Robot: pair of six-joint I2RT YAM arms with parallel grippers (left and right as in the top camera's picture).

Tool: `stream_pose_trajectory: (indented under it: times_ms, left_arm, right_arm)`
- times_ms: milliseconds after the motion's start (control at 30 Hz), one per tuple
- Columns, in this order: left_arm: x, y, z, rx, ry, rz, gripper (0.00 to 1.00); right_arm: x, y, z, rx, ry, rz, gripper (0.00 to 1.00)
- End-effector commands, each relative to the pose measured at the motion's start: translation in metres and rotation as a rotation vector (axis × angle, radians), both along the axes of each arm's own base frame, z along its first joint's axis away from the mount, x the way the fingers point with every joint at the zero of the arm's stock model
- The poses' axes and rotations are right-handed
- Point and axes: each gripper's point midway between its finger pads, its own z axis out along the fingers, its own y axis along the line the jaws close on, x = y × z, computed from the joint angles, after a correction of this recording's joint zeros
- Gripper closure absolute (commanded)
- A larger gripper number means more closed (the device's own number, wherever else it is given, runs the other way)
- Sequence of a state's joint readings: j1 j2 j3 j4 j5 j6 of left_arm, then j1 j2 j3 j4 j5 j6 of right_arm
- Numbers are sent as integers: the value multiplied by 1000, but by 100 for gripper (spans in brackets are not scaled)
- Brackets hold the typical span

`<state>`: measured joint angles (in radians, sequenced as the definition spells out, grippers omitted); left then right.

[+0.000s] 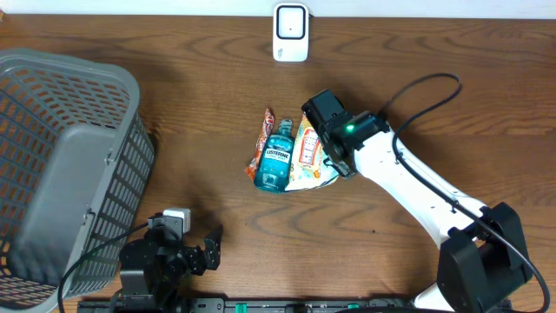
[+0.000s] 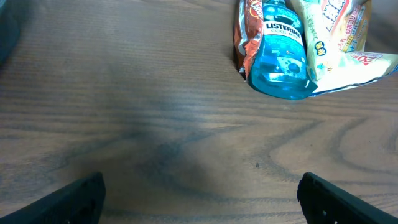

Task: Scan the item barcode
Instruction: 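Lift the pale green packet above the pile with the right gripper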

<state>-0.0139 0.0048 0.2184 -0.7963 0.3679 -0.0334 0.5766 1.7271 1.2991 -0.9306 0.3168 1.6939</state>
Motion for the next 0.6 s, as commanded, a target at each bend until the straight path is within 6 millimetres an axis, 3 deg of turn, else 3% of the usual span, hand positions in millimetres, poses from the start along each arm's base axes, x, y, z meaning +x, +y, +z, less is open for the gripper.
stream_pose_trajectory:
  times_ms: [0, 267, 400, 567]
  left_arm:
    - [-9, -1, -11, -14, 63, -1, 2]
    - [-9, -2, -11, -14, 63, -2, 2]
    - [-9, -1, -11, -14, 63, -1, 2]
    - [-9, -2, -11, -14, 63, -2, 2]
  right_arm:
    - [-1, 3, 4, 91, -40, -216, 99]
    - [-11, 30, 5, 281, 30, -294, 99]
    - [-2, 52, 13, 418, 35, -270, 99]
    - [10, 75, 36, 624, 38, -233, 99]
